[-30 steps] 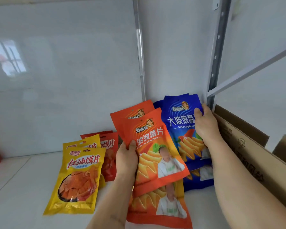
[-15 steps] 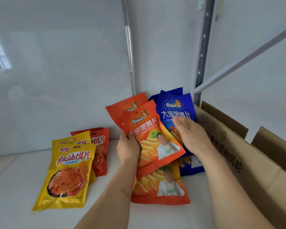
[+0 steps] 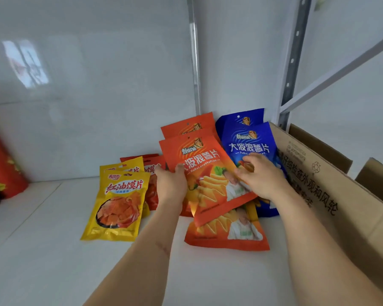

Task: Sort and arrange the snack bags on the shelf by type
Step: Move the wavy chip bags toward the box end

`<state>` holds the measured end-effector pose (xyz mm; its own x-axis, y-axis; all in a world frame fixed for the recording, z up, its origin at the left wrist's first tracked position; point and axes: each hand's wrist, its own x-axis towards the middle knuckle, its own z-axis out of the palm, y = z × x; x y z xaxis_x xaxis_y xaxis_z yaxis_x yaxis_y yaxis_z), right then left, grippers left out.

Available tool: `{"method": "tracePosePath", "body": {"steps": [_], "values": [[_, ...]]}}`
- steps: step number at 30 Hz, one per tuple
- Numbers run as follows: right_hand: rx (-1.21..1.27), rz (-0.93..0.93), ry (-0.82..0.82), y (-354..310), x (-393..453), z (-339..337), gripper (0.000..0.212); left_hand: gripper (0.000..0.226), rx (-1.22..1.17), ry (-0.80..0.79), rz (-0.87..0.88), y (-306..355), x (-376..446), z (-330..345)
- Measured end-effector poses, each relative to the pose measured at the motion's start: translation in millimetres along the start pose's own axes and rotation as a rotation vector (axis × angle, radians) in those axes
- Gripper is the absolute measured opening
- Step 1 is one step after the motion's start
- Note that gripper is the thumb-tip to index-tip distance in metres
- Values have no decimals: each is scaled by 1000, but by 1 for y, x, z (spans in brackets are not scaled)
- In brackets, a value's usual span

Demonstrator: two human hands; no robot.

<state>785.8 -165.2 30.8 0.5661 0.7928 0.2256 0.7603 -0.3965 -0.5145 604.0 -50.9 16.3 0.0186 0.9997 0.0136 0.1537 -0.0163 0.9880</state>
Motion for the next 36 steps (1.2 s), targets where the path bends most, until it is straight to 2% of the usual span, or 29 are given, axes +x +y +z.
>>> {"method": "tracePosePath", "body": {"steps": [2,5,9,11,13,16,22,25,30,34,36], "values": [[-44,4,39,-9,-2,2,53,59,52,14,58,-2,-4,-14],[-133,-71,145,-33,-16,10,53,52,372,34,238,-6,-13,-40],[-221,-351,187,-84,-51,36,40,33,825,101,605,-19,-28,-95],[-248,-514,195,-111,-70,57,30,22,941,137,782,-37,-28,-131],[-242,-608,158,-137,-88,80,24,22,1046,166,900,-53,-29,-173],[-238,-691,60,-184,-121,109,27,34,1165,176,919,-70,-38,-240],[-227,-835,-82,-289,-198,168,31,35,1273,232,872,-107,-59,-385],[-176,-898,-130,-342,-238,197,34,32,1304,259,775,-122,-72,-458],[-93,-940,-191,-426,-299,235,38,13,1320,312,595,-138,-94,-567],[-13,-927,-242,-482,-332,261,40,37,1294,360,457,-143,-99,-632],[30,-928,-268,-508,-343,274,40,39,1294,401,420,-145,-98,-659]]}}
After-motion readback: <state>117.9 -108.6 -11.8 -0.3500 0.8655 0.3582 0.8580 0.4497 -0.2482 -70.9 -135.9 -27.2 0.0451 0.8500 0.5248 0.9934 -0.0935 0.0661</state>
